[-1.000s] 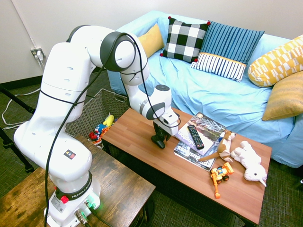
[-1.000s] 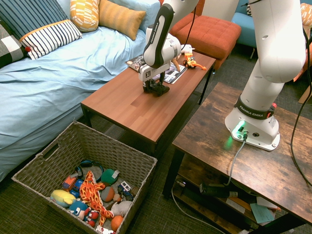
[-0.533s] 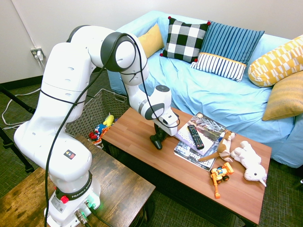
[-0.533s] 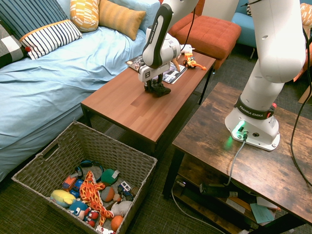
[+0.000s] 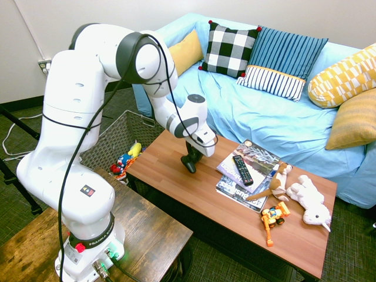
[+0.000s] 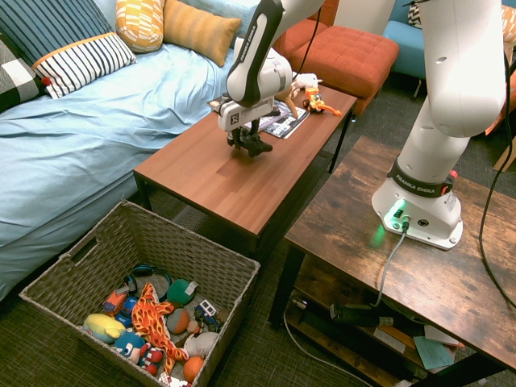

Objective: Put the gamepad in the basket

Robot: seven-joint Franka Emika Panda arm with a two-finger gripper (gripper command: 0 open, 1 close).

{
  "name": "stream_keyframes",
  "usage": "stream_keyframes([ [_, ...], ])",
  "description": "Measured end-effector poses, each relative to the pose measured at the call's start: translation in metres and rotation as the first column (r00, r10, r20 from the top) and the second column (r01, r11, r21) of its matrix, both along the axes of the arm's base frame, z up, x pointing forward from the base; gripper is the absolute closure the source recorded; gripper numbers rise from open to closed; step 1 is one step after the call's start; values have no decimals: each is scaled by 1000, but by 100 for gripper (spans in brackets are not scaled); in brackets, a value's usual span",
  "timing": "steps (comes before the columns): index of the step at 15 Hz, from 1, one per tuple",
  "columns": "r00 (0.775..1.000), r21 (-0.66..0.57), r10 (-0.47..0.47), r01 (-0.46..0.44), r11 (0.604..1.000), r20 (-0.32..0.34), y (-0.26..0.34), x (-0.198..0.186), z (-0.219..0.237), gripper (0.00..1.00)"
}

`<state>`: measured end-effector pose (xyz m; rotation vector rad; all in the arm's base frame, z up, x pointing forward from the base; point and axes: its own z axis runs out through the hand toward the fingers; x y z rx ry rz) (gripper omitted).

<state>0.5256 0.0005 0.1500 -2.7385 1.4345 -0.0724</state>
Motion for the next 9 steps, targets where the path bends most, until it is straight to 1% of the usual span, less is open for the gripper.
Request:
stream_keyframes([
  [3,996,15,73,-74,997,45,79,3,56,100],
  [5,991,20,114,-116,993,72,140,2,82,100],
  [7,984,25,153,-156,988,89,201,0,94,100],
  [9,980,33,183,-186,982,84,255,-6,86,100],
])
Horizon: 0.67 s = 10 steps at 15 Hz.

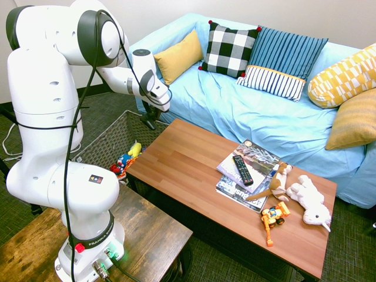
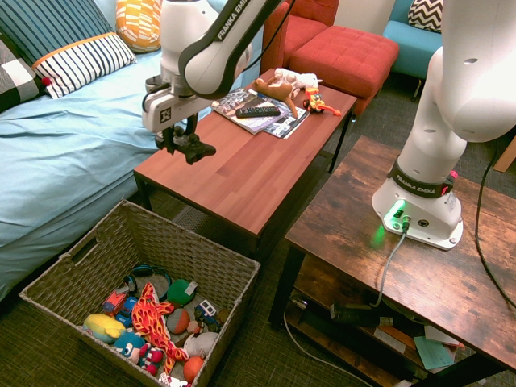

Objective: Put the gamepad in the basket

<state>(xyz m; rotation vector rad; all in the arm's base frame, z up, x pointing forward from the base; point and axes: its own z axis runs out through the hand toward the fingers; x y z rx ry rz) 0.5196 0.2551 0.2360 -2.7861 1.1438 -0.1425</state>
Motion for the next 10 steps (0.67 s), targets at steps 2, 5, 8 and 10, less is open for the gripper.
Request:
stream_keyframes([
  [2,999,1,35,-35,999,-31,49,-8,-27,100],
  [5,994,-19,86,-88,996,-73,114,-23,-78,100],
  [8,984,-38,129,-134,990,-122,158,-39,-123,100],
  [10,977,-53,145,-155,987,-155,172,-52,-156,100],
])
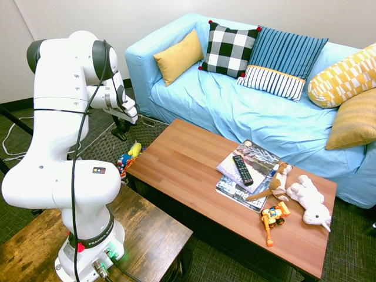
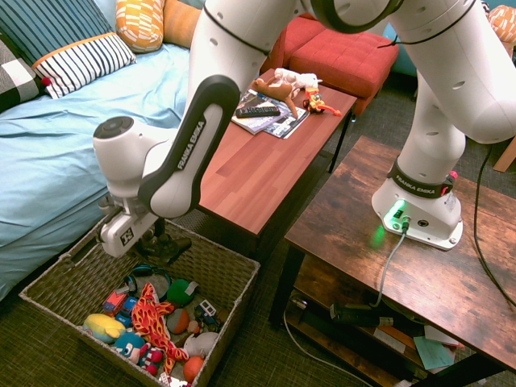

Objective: Put the gamepad in the basket

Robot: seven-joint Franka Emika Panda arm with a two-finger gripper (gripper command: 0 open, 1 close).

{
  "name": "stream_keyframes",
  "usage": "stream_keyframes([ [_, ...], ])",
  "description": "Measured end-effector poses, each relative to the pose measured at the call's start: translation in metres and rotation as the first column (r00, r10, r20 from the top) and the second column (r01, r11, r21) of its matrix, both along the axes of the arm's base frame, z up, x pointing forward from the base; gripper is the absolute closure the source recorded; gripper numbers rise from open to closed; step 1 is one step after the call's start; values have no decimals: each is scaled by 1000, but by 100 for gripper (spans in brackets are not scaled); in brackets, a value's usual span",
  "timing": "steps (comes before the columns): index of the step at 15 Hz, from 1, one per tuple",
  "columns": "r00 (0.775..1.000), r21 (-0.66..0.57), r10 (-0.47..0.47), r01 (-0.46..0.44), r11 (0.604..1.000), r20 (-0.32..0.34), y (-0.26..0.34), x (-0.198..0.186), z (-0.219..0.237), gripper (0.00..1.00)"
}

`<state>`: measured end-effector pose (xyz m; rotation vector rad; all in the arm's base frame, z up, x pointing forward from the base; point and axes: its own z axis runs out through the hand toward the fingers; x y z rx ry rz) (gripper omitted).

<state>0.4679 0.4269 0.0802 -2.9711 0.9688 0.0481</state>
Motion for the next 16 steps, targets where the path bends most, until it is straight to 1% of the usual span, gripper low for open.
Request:
stream_keyframes([
  [3,999,-19,13,-13,1000,-32,9,-11,-35,100],
  [4,999,-24,12,-13,1000,-40,10,-12,-42,0],
  [7,998,-37,18,-20,999,-58,10,-11,-51,0],
  [16,999,-45,8,-11,999,-53,4,10,-42,0],
])
